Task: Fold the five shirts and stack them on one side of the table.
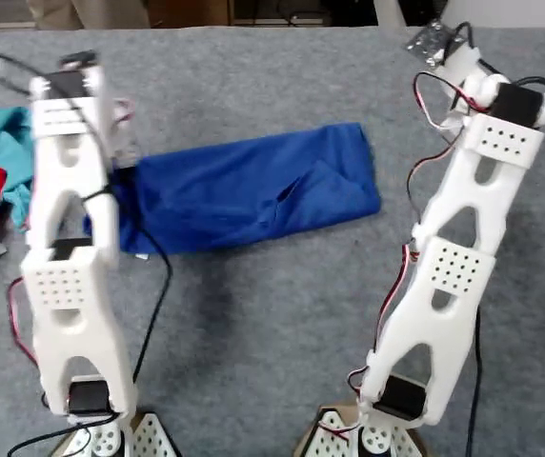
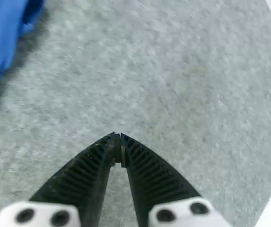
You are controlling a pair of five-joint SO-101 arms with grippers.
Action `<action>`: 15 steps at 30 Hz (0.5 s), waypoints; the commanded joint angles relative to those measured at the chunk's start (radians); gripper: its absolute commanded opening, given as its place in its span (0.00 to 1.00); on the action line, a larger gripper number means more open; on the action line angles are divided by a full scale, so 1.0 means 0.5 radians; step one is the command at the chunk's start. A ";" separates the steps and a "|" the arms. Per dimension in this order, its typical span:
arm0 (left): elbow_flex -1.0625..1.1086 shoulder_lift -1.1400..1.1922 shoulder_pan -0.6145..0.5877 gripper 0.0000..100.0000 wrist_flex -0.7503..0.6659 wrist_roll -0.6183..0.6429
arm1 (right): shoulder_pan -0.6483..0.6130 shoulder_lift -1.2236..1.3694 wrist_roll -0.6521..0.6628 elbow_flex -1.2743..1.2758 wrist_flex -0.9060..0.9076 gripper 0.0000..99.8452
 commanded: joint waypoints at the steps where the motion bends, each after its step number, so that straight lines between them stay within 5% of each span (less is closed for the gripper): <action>1: -0.221 -0.032 0.279 0.02 0.021 0.064 | 0.063 -0.247 -0.028 -0.106 -0.074 0.01; 15: -0.654 -0.017 0.939 0.02 -0.132 0.239 | 0.229 -0.373 -0.012 -0.103 -0.101 0.01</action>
